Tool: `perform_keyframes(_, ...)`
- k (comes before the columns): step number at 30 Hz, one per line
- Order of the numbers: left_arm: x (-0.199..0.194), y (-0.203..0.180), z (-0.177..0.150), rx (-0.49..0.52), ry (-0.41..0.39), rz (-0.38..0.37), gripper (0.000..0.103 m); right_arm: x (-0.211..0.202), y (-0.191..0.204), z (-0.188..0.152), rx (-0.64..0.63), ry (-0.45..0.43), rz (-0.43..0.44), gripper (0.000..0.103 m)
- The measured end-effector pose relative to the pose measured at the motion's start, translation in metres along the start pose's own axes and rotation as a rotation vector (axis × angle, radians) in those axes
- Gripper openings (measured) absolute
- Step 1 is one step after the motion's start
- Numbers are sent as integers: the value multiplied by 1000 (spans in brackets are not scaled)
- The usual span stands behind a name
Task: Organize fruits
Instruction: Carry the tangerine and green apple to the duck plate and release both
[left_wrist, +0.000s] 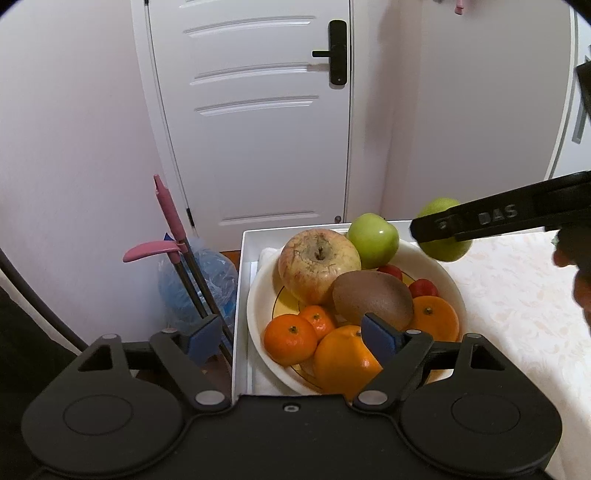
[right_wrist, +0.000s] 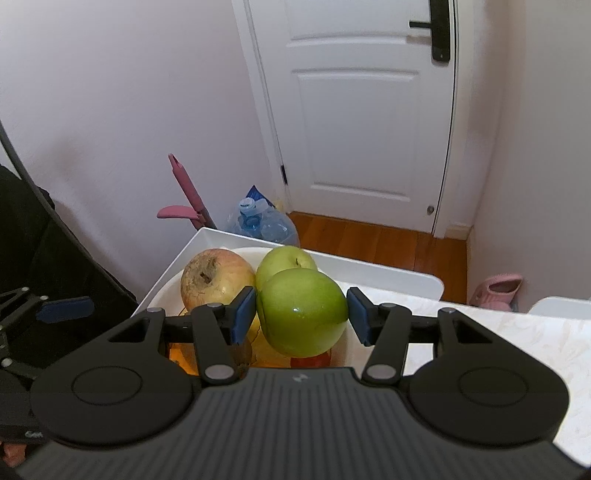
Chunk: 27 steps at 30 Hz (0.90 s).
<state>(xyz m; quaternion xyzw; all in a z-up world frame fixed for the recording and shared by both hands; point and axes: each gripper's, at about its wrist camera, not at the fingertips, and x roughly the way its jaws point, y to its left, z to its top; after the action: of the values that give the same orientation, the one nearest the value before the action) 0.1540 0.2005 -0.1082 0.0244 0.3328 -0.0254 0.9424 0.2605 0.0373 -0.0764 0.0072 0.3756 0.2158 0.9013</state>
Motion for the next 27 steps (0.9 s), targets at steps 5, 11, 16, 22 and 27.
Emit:
perform_keyframes(5,0,2,-1,0,-1,-3,89,11,2,-3,16,17,5,69)
perform_keyframes(11,-2,2,-3,15,-7,-11,90,17,5,-5,17,10,11,69)
perform_keyframes(16,-3,0,-4,26,-15,-16,90,12,7,-6,21,-39,16,88)
perform_keyframes(22,-8,-8,-3,39,-27,-11,90,-11,4,-8,25,-78,-1,95)
perform_keyframes(27,-23,-20,0,31,-48,-5,90,-46,-3,-8,22,-99,-7,95)
